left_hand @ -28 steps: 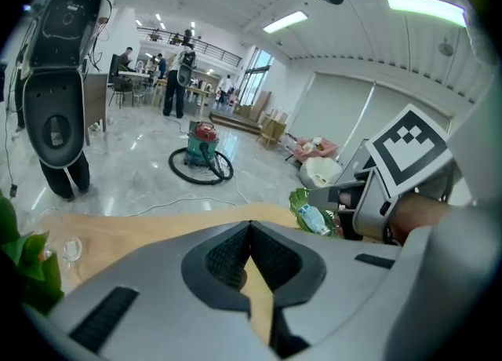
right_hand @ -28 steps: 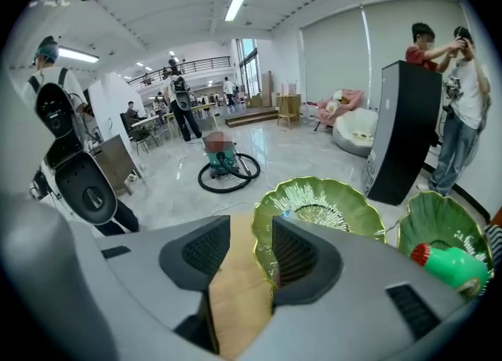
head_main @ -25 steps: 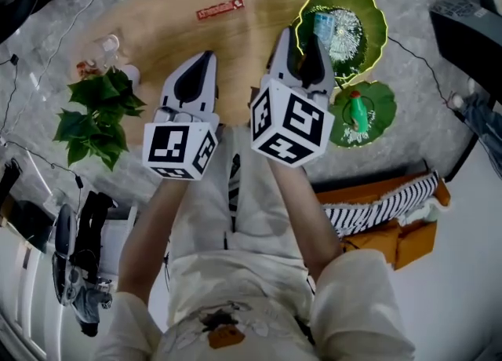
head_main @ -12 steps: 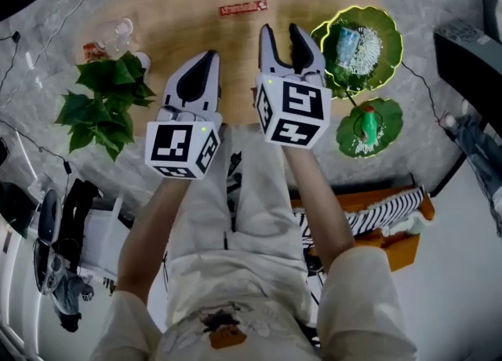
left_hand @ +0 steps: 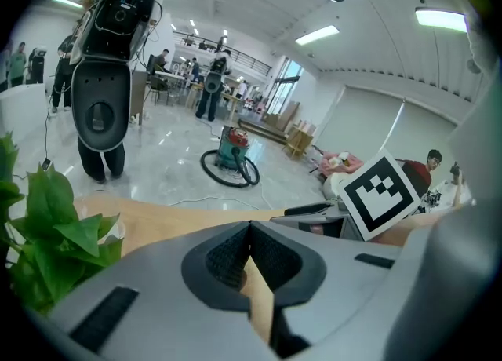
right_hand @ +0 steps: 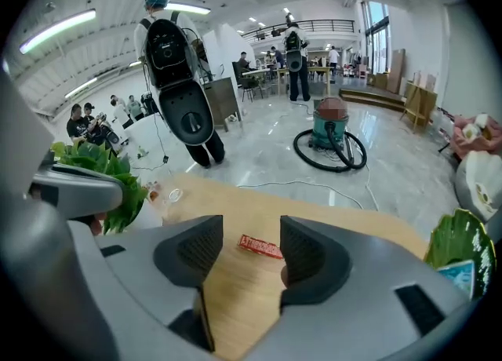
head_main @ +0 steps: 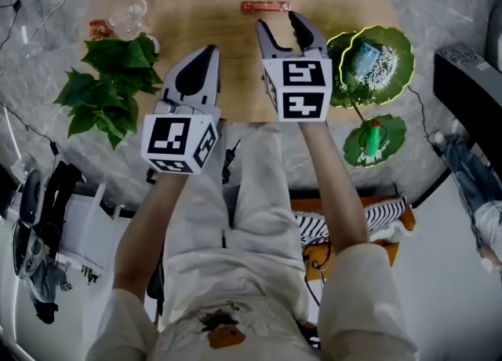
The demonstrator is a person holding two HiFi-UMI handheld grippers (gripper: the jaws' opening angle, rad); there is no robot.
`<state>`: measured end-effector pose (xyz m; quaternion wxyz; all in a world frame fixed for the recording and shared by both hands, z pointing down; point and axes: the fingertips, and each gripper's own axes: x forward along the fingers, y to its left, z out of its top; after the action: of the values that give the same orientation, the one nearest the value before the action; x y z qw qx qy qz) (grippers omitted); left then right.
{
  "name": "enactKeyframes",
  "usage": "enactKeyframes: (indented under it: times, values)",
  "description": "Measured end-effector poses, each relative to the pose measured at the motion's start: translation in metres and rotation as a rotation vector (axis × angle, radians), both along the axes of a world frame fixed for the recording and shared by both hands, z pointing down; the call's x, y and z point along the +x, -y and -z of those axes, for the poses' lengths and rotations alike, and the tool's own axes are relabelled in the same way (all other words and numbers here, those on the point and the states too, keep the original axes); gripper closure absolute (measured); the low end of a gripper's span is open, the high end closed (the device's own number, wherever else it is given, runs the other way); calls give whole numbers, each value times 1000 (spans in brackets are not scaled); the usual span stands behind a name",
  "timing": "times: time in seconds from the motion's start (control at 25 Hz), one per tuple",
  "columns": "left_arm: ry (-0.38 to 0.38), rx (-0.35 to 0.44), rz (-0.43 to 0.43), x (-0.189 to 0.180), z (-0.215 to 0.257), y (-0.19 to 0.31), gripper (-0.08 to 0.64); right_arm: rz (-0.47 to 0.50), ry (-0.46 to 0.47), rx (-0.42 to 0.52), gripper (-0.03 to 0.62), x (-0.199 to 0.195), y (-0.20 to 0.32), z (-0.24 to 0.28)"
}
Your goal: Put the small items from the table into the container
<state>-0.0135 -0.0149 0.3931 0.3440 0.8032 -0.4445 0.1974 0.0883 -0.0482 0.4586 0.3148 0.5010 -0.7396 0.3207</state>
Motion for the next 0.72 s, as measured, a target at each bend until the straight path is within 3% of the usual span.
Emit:
enactKeyframes:
  times: [0.52, 0.72]
  values:
    - [-5, -24, 81, -29, -14, 2, 560, 200, -130, -108, 383, -25, -2, -55]
    - [-3, -38, 110, -37, -21, 2, 560, 214, -138, -135, 379, -26, -5, -75]
